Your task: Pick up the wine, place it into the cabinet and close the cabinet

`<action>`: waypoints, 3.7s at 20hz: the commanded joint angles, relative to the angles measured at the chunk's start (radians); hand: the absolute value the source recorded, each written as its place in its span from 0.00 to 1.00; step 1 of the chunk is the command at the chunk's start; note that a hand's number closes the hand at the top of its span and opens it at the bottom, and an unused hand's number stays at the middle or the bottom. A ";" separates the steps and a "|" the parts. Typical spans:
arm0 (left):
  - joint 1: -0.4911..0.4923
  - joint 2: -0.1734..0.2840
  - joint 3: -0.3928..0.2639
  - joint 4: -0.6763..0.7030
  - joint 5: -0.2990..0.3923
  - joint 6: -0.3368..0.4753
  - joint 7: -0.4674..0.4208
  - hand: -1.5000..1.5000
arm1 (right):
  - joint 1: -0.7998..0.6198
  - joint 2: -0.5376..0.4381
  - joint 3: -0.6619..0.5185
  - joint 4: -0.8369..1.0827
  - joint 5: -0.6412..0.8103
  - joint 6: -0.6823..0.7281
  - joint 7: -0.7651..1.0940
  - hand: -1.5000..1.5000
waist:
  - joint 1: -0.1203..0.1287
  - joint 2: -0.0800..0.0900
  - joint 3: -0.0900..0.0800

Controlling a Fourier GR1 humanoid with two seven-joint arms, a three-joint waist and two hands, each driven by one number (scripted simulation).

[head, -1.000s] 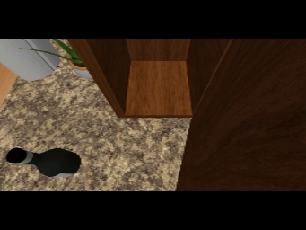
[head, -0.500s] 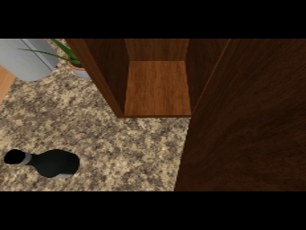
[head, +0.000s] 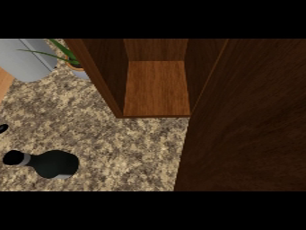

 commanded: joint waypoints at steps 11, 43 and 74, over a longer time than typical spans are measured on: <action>-0.065 -0.195 0.083 0.256 -0.386 -0.199 -0.148 0.00 | 0.028 -0.099 0.015 -0.207 0.083 -0.055 0.064 0.00 | -0.003 0.001 0.000; -0.262 -0.201 0.033 0.875 -1.139 -0.196 -0.822 0.00 | -0.076 -0.188 0.100 -0.147 0.098 -0.177 0.058 0.00 | -0.031 0.003 -0.005; -0.287 -0.184 -0.276 1.069 -1.115 -0.017 -1.165 1.00 | 0.008 -0.280 0.124 -0.117 0.051 -0.235 -0.083 0.00 | -0.020 0.003 -0.002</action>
